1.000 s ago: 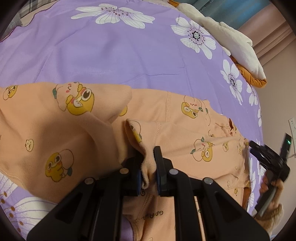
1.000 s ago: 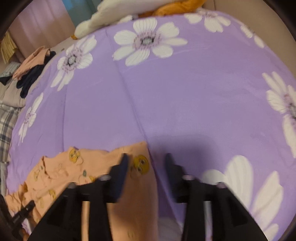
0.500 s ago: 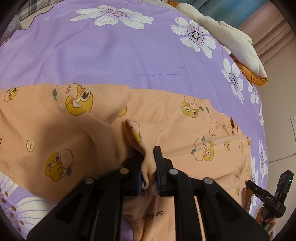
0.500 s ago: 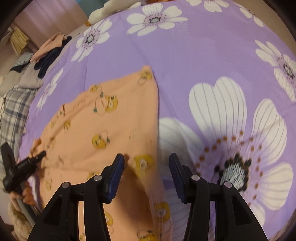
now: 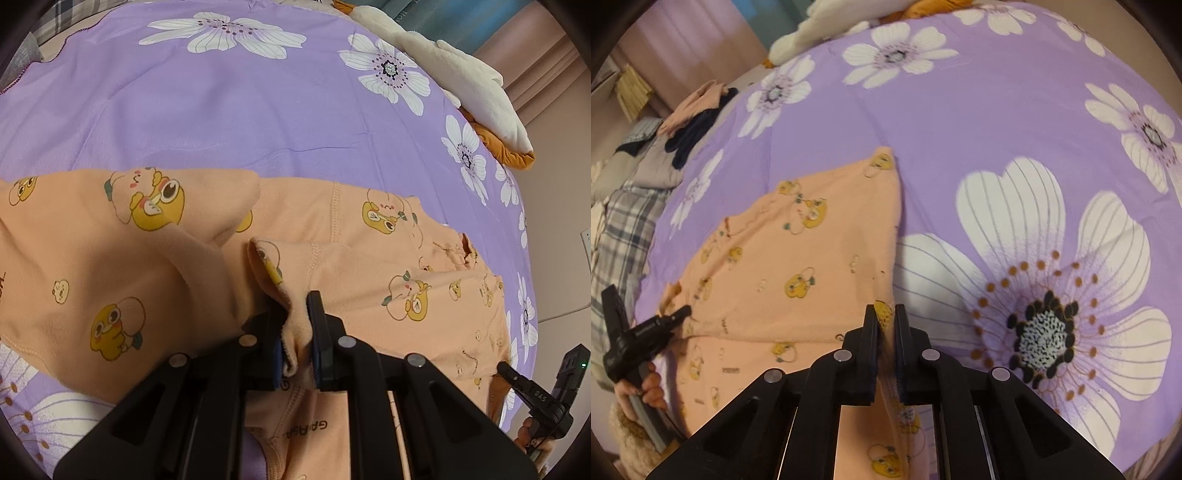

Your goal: Fold small clothes

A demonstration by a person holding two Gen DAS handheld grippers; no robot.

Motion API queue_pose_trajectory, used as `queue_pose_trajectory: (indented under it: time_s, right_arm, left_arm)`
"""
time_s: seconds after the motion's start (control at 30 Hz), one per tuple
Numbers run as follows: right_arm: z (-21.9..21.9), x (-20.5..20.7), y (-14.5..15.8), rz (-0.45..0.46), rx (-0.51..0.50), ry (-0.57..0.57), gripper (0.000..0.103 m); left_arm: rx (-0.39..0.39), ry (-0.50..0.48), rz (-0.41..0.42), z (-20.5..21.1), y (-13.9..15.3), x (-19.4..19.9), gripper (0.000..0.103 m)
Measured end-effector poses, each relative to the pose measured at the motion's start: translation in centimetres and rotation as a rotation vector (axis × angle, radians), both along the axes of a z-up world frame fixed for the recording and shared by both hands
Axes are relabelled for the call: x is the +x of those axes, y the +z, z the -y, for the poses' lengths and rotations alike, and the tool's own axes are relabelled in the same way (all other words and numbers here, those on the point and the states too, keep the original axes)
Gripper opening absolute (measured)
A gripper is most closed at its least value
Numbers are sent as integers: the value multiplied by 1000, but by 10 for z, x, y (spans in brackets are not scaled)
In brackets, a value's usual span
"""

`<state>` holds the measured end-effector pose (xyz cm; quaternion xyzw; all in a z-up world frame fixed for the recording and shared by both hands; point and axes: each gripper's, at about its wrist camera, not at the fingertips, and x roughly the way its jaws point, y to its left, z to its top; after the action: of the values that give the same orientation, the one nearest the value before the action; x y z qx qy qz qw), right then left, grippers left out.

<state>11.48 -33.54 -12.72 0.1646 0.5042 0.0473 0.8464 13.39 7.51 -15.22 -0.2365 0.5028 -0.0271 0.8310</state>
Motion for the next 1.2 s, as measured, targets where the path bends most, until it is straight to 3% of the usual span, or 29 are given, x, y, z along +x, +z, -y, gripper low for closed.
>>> queue_pose_trajectory:
  time_s: [0.27,1.2]
  right_arm:
    - [-3,3,-11,-27,-50,-15,8]
    - [-5,7,-17,-30,-63,-22,7]
  left_arm:
    - [3,-1,1,0,0,1,15]
    - [9,11,21,0,-2,-3,15]
